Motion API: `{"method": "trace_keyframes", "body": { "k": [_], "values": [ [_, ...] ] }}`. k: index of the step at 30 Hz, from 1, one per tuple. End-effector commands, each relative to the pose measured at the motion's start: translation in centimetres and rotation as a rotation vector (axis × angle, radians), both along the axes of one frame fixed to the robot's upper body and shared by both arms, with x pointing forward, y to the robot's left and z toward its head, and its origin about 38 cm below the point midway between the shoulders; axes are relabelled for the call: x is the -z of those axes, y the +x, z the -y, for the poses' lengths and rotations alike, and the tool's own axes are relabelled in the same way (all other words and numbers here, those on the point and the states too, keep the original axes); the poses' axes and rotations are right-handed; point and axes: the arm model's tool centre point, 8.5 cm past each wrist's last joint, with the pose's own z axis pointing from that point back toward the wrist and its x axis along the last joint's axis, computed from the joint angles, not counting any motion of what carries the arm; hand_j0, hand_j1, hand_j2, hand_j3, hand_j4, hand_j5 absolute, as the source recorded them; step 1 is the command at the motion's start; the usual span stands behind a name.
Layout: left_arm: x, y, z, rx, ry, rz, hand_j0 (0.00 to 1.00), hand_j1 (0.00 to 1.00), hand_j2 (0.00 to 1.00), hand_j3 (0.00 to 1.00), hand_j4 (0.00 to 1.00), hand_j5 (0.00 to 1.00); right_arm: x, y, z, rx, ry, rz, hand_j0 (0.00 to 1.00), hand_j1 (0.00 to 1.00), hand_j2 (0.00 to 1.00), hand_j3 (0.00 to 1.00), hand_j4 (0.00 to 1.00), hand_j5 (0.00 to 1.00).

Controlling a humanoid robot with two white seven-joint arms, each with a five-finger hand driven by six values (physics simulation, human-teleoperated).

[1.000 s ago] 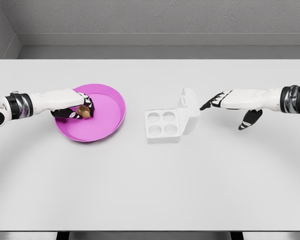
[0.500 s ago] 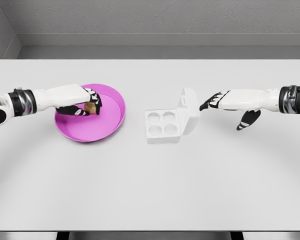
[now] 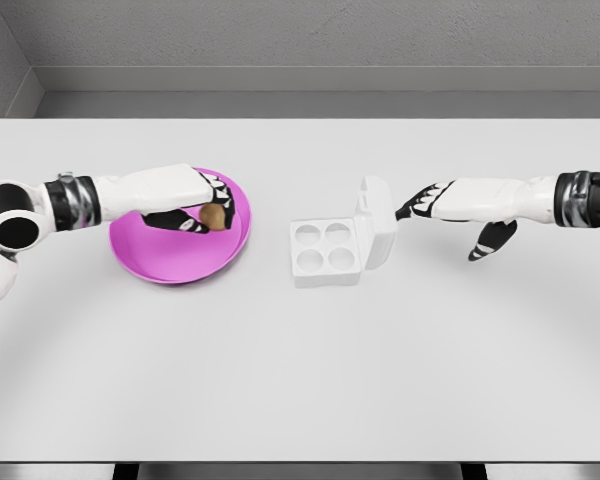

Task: Pack egg into the box and close the box lid

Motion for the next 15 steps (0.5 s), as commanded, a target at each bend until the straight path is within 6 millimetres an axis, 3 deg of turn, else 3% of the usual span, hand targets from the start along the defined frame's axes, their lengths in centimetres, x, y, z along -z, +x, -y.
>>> {"method": "trace_keyframes", "body": {
  "k": [1,8,15],
  "values": [
    [-0.1,0.0,0.6,0.007,-0.016,0.000,0.45,0.45,0.45,0.45,0.45,0.45,-0.1,0.0,0.0,0.002,0.005,-0.001,1.00,1.00,1.00,1.00,1.00,1.00],
    [-0.1,-0.2,3.3,0.051,-0.065,0.004,0.45,0.45,0.45,0.45,0.45,0.45,0.2,0.1,0.3,0.014,0.001,-0.007,1.00,1.00,1.00,1.00,1.00,1.00],
    [-0.8,-0.6,4.1,0.076,-0.091,0.014,0.45,0.45,0.45,0.45,0.45,0.45,0.3,0.3,0.8,0.030,-0.001,-0.011,1.00,1.00,1.00,1.00,1.00,1.00]
  ]
}}
